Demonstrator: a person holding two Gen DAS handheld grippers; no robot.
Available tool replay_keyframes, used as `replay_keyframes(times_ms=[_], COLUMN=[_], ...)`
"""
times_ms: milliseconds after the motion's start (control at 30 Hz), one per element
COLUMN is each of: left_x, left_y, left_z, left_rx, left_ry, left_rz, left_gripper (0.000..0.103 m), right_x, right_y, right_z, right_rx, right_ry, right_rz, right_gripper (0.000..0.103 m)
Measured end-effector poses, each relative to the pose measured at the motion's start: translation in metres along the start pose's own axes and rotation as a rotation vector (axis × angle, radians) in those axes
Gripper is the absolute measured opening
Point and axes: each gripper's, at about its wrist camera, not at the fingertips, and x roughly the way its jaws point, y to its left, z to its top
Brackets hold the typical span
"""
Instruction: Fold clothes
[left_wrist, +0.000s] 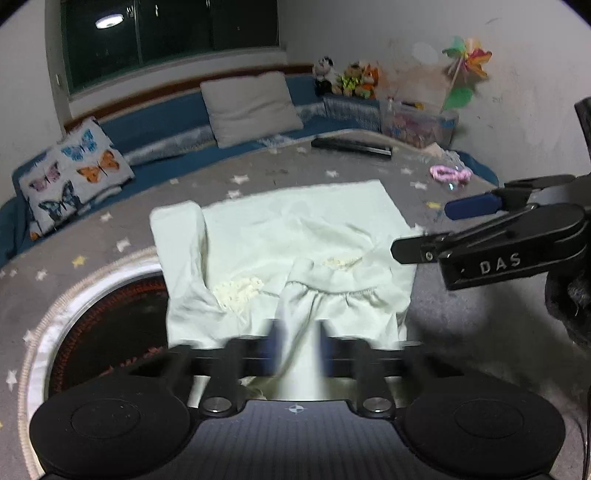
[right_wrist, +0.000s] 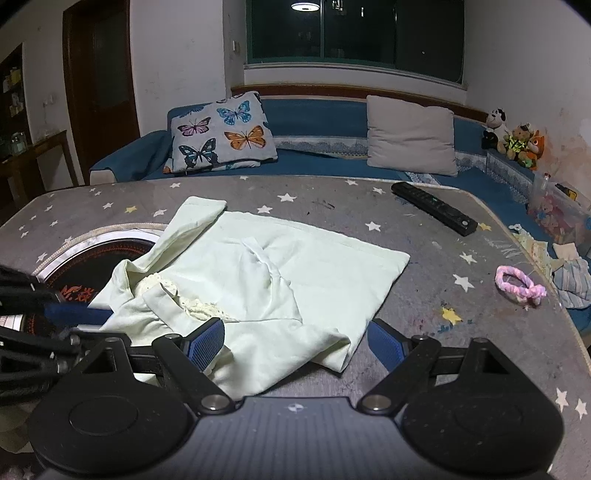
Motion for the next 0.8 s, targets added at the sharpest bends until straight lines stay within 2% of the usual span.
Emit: replay_keyframes(times_ms=[33, 133, 433, 800], left_x=[-0.001, -0.003, -0.033, -0.054], left_y=[0.002, 0.007, 0.025, 0.051], left_z=[-0.001, -0.004, -0.005, -0.015], left_rx=[-0.011, -0.043, -0.121, -0.214], left_ry=[-0.003, -0.017, -0.099, -0.134], left_rz=[0.004, 0.017, 0.079, 0.148], left_gripper=[0.004, 0.001, 0.000, 0.000], right_x=[0.001, 0.000, -0.005, -0.011], right_y=[0.000, 0.005, 0.020, 0.022], right_z=[-0.001, -0.001, -0.001, -0.001], right_rx=[-0.002, -0.028, -0.099, -0.121], right_ry=[0.003, 0.005, -0.005, -0.015], right_rz=[0.000, -0.016, -0.067, -0.088], right_gripper=[0.087, 0.087, 0.088, 0.089])
